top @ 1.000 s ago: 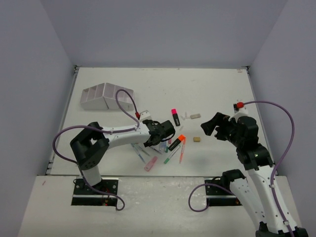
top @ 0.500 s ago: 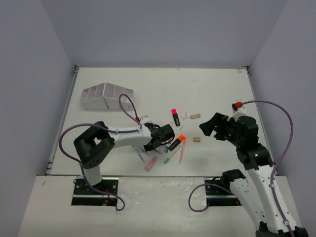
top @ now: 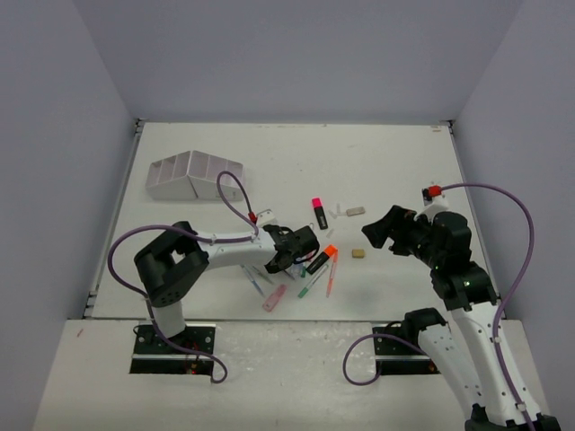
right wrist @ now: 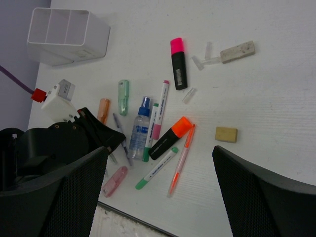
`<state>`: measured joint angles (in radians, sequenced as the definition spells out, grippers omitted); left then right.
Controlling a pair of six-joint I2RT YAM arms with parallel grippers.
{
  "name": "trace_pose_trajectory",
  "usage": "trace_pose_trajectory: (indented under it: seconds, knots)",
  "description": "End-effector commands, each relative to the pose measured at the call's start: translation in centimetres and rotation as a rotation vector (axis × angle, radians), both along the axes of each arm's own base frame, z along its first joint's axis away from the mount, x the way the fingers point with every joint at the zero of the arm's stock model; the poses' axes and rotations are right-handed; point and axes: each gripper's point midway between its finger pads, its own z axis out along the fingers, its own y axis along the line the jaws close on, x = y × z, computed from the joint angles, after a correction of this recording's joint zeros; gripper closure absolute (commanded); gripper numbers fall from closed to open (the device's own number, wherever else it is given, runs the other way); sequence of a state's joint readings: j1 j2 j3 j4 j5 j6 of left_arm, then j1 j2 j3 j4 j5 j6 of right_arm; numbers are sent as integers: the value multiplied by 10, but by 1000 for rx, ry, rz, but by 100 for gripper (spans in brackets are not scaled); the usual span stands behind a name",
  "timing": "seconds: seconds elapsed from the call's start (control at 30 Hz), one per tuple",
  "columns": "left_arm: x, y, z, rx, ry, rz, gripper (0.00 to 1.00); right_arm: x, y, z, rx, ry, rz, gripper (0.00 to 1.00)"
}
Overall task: Sort the stationery into containers
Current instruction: Pick up the pen from the center of the board.
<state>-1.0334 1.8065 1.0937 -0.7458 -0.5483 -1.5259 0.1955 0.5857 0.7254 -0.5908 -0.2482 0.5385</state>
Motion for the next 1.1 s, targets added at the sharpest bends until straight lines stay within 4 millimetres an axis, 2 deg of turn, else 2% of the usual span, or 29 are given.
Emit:
trace_pose_trajectory:
  seconds: [0.0, 0.13, 0.33, 0.5, 0.63, 0.73, 0.83, 0.9, 0.97, 1.0, 1.03, 1.07]
  knots:
    - [-4, -4, -15, -18, 9, 5, 85, 1, 6, 13, 13, -59, 39, 10]
    - [-4, -2, -12, -24, -2, 13, 98, 0, 5, 15, 15, -72, 35, 10]
    - [-2, 3, -3, -30, -30, 24, 100, 0, 5, 15, 14, -72, 38, 10]
    - [5, 5, 27, -63, -112, 16, 100, 5, 12, 11, 37, -60, 59, 10]
    - [2, 7, 70, -72, -248, -21, 100, 18, 16, 7, 61, -15, 50, 10]
    - [-3, 10, 102, -74, -341, -66, 100, 38, 12, -9, 27, 70, -15, 18]
    - [-7, 12, 123, -42, -401, -141, 100, 57, 8, -9, -29, 91, -50, 28]
    - [-9, 7, 154, -36, -483, -237, 100, 78, 8, -15, -113, 135, -72, 37]
    - [-10, 6, 168, 24, -499, -358, 100, 100, 11, -28, -228, 206, -83, 41]
    - [-12, 7, 178, 19, -516, -386, 100, 115, 14, -17, -252, 196, -92, 43]
    - [-14, 9, 184, 28, -529, -410, 100, 123, 17, -21, -282, 218, -94, 45]
    - [-17, 14, 189, 41, -538, -444, 100, 134, 20, -37, -321, 265, -90, 46]
